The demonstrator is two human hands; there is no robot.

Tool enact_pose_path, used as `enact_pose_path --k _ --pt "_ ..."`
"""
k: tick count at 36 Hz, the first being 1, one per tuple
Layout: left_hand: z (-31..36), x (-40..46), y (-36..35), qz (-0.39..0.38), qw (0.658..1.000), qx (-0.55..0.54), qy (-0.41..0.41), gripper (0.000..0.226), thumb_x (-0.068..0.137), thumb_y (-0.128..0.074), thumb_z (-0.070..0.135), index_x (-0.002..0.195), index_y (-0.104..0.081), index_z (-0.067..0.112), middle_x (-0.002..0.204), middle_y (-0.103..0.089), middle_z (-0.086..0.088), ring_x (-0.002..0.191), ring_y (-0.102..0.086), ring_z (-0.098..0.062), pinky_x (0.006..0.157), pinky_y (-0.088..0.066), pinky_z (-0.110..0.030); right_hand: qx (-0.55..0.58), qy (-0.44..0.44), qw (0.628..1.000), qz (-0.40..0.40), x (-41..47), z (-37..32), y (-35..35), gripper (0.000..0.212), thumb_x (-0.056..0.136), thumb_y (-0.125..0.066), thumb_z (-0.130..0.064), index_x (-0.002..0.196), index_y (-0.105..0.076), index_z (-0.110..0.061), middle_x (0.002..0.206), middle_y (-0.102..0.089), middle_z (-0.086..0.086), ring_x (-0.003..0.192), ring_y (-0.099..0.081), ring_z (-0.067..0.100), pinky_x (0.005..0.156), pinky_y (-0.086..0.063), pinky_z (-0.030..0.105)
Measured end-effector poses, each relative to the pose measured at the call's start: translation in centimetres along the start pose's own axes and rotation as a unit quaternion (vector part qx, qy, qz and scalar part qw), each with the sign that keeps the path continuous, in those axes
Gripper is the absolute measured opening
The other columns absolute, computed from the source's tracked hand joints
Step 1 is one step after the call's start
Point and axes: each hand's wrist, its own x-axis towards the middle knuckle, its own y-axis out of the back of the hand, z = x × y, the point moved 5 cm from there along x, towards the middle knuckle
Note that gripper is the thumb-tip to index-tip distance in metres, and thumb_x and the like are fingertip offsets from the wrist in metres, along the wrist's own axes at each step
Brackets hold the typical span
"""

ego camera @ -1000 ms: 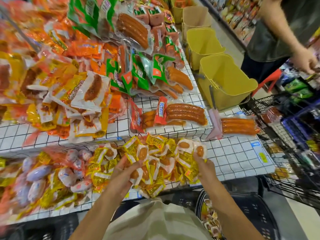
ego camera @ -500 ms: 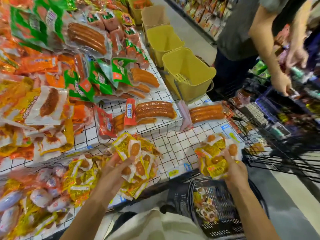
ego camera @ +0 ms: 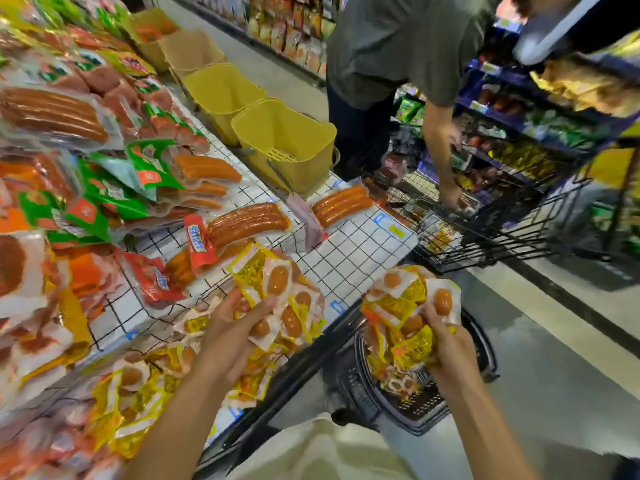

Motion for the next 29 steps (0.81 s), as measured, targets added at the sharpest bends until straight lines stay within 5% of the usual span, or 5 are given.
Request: enact_pose_path --k 4,8,15,20,29 --pt "-0.8 -0.9 -2.0 -0.059 0.998 0.021 0.019 0.095 0.079 -0.080 0.024 0.156 -0.026 0.022 0.144 -0.054 -0.009 0.134 -0.050 -0.032 0.080 -0.051 -0.026 0.016 0.002 0.998 0.061 -3.5 1.5 2.3 0.033 0.094 -0.069 -0.032 0.112 -0.073 -0.005 0.102 -0.078 0.017 0.088 -0.077 0.030 0.068 -0.064 0.041" --pt "-2.9 -1.8 -4.2 -0.115 0.991 0.035 0.051 0.048 0.084 -0.075 0.010 0.127 -0.056 0.020 0.102 -0.075 -0.004 0.070 -0.070 -0.008 0.055 -0.056 -0.020 0.001 0.002 0.994 0.111 -7.2 3.2 4.8 0.022 0.089 -0.072 -0.038 0.086 -0.081 -0.018 0.086 -0.078 0.012 0.064 -0.075 0.022 0.047 -0.056 0.028" --pt "-8.7 -2.7 -7.9 -0.194 0.973 0.082 0.092 0.042 0.070 -0.084 0.015 0.109 -0.066 0.011 0.080 -0.073 0.003 0.060 -0.064 -0.008 0.046 -0.046 -0.016 0.013 -0.008 0.978 0.207 -11.7 7.0 11.3 0.021 0.090 -0.072 -0.036 0.090 -0.076 -0.015 0.082 -0.076 0.010 0.066 -0.073 0.019 0.050 -0.055 0.026" --pt "-13.3 -3.1 -10.5 -0.217 0.957 0.120 0.147 0.055 0.061 -0.093 0.024 0.112 -0.071 0.016 0.108 -0.076 -0.010 0.101 -0.072 -0.027 0.091 -0.056 -0.044 0.068 -0.031 0.960 0.268 -13.0 9.1 16.8 0.022 0.094 -0.069 -0.027 0.102 -0.074 -0.007 0.091 -0.078 0.012 0.079 -0.074 0.024 0.072 -0.059 0.036" --pt "-20.1 -1.4 -17.2 -0.187 0.956 0.151 0.170 0.044 0.071 -0.080 0.021 0.115 -0.072 0.018 0.116 -0.074 -0.013 0.107 -0.071 -0.029 0.098 -0.052 -0.050 0.105 -0.085 0.939 0.316 -8.9 9.6 25.2 0.013 0.096 -0.067 -0.022 0.097 -0.069 -0.009 0.075 -0.078 0.003 0.065 -0.074 0.013 0.050 -0.057 0.024"
